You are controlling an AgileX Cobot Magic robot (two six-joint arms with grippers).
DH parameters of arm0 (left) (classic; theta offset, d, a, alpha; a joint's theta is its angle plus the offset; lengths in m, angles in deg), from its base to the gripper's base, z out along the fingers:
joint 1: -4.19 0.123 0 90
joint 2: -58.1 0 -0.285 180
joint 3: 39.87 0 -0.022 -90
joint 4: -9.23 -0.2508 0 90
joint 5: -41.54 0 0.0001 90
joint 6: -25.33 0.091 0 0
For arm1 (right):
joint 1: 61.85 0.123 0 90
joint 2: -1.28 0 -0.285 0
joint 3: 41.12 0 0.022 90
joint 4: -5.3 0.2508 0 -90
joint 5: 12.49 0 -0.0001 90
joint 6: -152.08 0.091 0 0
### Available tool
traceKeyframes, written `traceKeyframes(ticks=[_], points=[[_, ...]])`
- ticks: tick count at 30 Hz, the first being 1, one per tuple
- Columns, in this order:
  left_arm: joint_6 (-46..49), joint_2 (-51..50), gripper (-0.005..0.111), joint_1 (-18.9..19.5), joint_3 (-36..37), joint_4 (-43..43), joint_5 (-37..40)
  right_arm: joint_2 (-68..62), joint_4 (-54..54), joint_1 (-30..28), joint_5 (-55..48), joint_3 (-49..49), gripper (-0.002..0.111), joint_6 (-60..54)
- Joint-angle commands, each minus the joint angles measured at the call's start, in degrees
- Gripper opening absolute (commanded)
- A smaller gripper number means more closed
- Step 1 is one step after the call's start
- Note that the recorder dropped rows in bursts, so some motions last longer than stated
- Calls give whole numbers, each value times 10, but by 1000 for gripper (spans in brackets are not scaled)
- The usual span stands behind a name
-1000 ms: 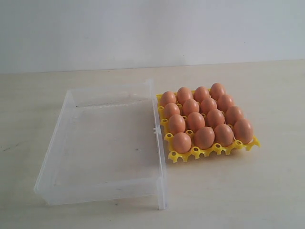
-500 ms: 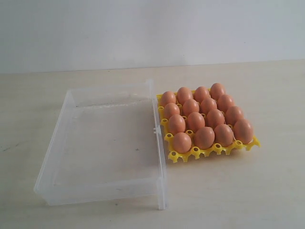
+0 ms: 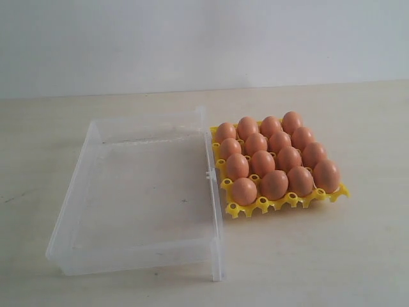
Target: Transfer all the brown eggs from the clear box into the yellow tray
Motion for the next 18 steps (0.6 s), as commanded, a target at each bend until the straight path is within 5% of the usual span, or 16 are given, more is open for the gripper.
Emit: traceKeyframes(ticks=[1, 18], points=[[-2, 3, 0, 1, -2, 2, -7, 48, 0, -4, 31, -34, 0, 2], [-2, 3, 0, 1, -2, 2, -7, 55, -36, -3, 65, -118, 0, -26]])
